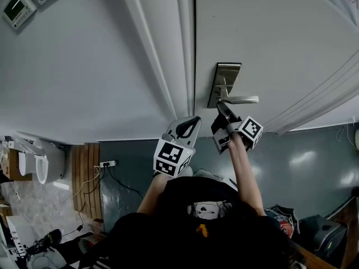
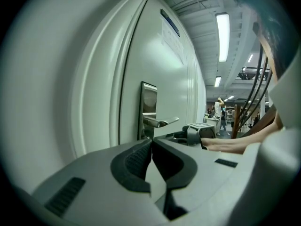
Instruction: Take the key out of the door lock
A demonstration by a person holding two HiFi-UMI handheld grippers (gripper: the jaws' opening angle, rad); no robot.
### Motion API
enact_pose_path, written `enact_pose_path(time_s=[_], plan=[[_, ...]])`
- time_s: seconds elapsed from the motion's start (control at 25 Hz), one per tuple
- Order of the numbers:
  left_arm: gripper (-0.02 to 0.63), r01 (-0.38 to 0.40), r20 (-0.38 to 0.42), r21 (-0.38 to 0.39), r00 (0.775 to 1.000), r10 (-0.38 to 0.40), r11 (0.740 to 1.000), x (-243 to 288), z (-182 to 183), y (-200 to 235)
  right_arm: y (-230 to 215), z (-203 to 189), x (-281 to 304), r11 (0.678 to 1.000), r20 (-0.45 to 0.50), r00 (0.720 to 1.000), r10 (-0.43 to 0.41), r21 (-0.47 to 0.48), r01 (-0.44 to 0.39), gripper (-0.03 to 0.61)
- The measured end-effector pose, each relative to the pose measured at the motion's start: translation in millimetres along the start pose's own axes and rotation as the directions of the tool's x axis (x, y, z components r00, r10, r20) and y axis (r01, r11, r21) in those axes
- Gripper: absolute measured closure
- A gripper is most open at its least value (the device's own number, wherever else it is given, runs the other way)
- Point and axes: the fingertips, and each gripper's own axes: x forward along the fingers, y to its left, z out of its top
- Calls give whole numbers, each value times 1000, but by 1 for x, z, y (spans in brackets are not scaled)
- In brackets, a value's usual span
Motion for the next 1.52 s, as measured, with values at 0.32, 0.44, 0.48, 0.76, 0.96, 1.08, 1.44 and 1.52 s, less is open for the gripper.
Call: enact_pose_path(time_s=[0.32, 0.44, 0.48, 0.76, 0.96, 1.08, 1.44, 1.52], plan=[[604, 5, -7, 1, 1000, -5, 1000, 5, 1, -1, 3, -12, -22, 999, -43, 999, 5, -34, -6, 558], [604, 13, -9, 0, 1000, -13, 1000, 6, 0, -7, 7, -19, -30, 998, -65, 998, 11, -64, -15, 558], [604, 15, -10, 1, 1000, -15, 1000, 5, 0, -10, 9, -22, -34, 997, -72, 997, 12, -72, -17, 558], [604, 4, -35, -10, 999, -4, 1000, 3, -12, -21, 1, -38, -49, 997, -120, 993, -11, -83, 1, 557], [604, -13, -59, -7, 998, 13, 1000, -8, -18, -25, 2, -51, -60, 996, -143, 990, -11, -90, -2, 558], [604, -20, -72, -5, 997, 19, 1000, -13, -22, -27, -1, -56, -65, 994, -153, 988, -23, -113, 6, 558], [604, -59, -83, -17, 995, 57, 998, -41, -33, -19, 7, -77, -73, 985, -178, 984, -28, -173, -3, 557], [604, -62, -81, -22, 995, 60, 998, -50, -35, -19, 8, -85, -78, 983, -181, 983, -40, -183, 6, 557]])
